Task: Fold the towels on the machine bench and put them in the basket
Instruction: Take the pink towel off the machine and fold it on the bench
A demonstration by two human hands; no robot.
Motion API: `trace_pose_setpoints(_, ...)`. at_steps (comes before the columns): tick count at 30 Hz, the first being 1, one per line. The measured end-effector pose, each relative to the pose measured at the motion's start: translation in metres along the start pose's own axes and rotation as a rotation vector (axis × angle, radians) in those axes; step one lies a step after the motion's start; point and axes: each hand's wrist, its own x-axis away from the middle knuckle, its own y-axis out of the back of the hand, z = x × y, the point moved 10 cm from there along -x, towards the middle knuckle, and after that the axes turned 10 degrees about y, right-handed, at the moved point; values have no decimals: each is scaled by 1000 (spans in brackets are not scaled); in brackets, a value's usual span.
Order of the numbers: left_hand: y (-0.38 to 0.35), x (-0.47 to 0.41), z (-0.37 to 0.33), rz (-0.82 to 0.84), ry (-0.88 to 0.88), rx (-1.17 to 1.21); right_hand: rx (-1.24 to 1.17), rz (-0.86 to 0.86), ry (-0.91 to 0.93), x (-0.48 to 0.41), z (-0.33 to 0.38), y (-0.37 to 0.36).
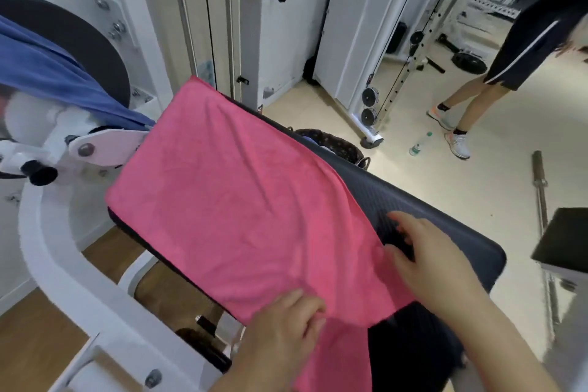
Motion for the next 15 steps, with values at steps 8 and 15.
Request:
trace_pose_setpoints(8,-69,13,-59,-5,10,-233,84,-100,106,14,-17,-15)
trace_pose_setpoints(15,-59,2,-60,-85,229,-385,144,-74,285,8,-5,-23)
